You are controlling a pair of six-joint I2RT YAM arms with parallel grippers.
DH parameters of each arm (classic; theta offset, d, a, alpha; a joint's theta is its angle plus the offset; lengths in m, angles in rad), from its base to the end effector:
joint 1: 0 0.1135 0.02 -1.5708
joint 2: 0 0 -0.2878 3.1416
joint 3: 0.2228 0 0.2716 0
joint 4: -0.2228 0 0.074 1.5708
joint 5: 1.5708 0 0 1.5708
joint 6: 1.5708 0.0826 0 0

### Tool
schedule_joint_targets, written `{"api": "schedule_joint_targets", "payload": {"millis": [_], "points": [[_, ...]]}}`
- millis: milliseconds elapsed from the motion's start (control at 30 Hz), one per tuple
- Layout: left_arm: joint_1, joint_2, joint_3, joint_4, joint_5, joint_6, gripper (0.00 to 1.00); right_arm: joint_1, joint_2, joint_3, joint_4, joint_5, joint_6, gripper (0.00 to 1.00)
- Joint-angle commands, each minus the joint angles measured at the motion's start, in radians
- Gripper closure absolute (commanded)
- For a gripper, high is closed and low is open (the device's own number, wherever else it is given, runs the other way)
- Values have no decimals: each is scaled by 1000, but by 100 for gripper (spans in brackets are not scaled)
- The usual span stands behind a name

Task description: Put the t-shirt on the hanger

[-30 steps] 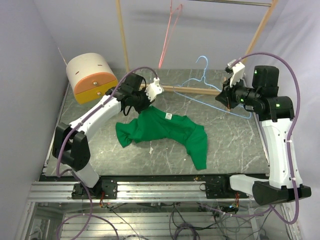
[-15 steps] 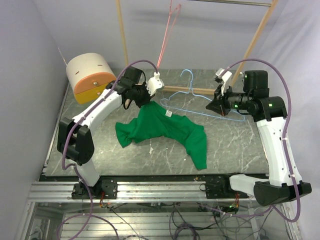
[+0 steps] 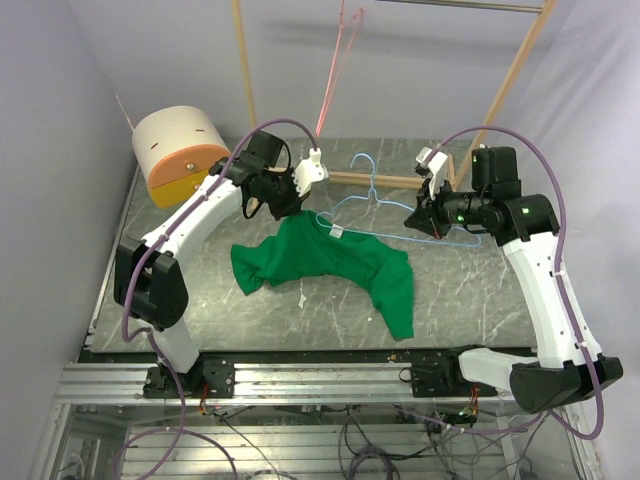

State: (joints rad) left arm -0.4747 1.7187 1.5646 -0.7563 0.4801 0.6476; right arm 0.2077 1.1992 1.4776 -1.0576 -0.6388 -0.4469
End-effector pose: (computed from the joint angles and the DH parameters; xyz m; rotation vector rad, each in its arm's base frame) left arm 0.3594 -0.2276 0.3005 1.4474 1.9244 -0.5141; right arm 0.2379 0.1005 0.4136 -1.0034 2.0019 0.6178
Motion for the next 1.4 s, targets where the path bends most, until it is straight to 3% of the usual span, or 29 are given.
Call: {"api": "schedule_joint_targets", "payload": {"millis": [0,533,800,1367], "points": [[4,-47,56,-63,66,40,92,6,-11,-26,40,28,-29,100],[3,-78,87,-168,95,143,92,10,34,-39,51,-3,-148,100],[-1,-93,109,-230,95,194,92,13,45,-50,64,-93,-255,100],[-11,-120,140,-279,163,187,91,25,67,-99,148,-207,-318,100]]}}
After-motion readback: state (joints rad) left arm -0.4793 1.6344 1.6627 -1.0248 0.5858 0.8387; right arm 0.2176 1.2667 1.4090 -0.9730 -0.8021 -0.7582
